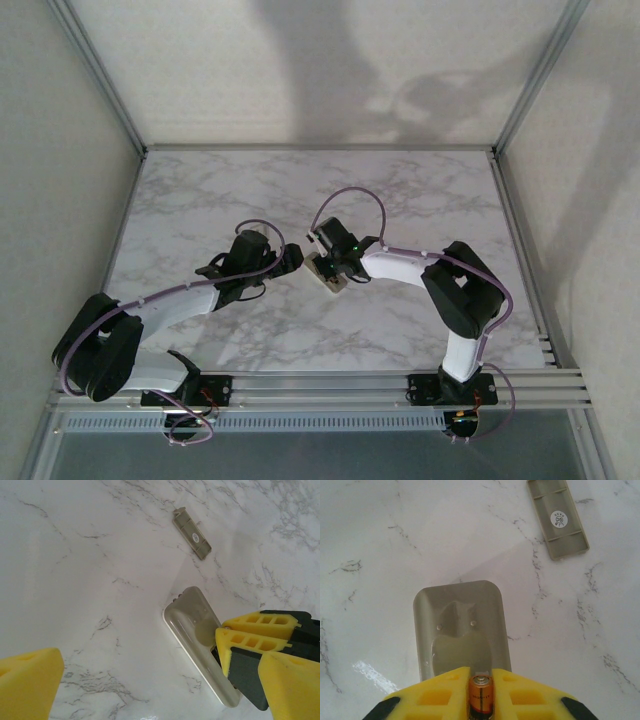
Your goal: Load the batteries into the remote control
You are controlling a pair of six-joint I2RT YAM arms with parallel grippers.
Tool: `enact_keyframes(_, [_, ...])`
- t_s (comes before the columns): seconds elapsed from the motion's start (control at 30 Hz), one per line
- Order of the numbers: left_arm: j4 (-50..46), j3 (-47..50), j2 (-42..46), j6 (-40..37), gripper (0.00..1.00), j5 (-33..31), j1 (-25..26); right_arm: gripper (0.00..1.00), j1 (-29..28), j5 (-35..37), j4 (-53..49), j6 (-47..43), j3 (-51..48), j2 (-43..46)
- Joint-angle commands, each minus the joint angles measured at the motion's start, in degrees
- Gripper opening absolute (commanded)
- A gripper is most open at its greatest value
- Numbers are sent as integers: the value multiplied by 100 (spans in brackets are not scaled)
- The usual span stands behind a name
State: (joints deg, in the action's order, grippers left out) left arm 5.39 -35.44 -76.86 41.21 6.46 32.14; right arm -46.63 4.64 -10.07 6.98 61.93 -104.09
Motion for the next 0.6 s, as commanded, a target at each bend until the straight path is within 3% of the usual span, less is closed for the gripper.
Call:
enact_keyframes(0.0, [68, 47, 121, -27, 100, -12, -6, 21, -4, -75, 77, -30, -66, 7])
enact_keyframes(0.57, [93, 57, 110, -25, 100, -4, -6, 39, 5, -38, 108, 164, -377, 600])
